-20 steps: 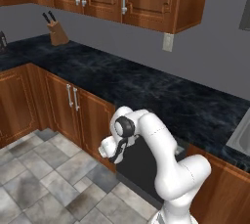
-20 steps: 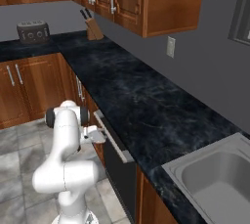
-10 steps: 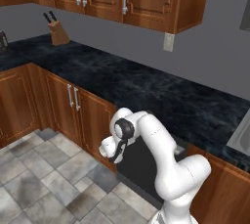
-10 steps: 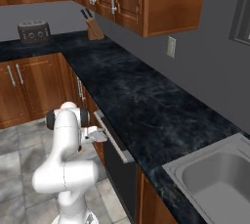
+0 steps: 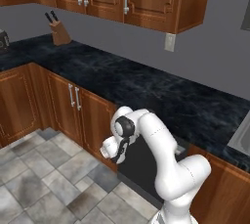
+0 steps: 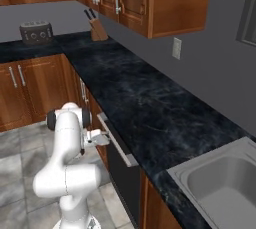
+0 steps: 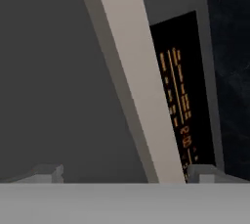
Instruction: Open the dishwasher door and pull out the top rack.
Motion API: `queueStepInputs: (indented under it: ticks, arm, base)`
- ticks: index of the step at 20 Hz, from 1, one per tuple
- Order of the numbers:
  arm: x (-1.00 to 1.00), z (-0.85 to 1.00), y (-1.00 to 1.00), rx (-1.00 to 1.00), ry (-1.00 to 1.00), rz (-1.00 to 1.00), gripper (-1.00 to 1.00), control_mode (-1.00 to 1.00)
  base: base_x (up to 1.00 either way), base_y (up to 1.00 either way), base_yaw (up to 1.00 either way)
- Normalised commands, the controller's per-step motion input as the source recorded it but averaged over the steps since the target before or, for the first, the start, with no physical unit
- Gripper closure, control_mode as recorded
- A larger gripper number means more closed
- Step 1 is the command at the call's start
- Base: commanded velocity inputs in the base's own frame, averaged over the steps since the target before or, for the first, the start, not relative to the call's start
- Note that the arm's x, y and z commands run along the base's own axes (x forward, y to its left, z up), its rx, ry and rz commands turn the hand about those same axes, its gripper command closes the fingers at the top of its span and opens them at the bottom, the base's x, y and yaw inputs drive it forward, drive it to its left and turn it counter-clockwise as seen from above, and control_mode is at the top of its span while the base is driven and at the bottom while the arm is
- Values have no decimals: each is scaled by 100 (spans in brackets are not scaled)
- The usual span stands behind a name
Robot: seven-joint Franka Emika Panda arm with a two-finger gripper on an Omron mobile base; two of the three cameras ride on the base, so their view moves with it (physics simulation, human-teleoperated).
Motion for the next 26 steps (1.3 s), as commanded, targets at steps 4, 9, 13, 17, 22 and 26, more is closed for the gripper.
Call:
queueStepInputs:
  ticks: [4,9,13,17,22,26]
  arm:
    - [-14,27,-70,17,2,26,-100,-100]
    - [-18,51,-58,13,6,17,-100,-100]
    - [-12,75,-36,5,11,3,-100,-100]
    - [-1,57,-34,0,12,0,-100,-100]
    - [0,2,-38,0,17,0,-100,-100]
    - [5,-17,-18,-5,5,0,100,-100]
  base:
    - [0,0,0]
    - [0,0,0]
    - [0,0,0]
    - [0,0,0]
    - [0,0,0]
    - [0,0,0]
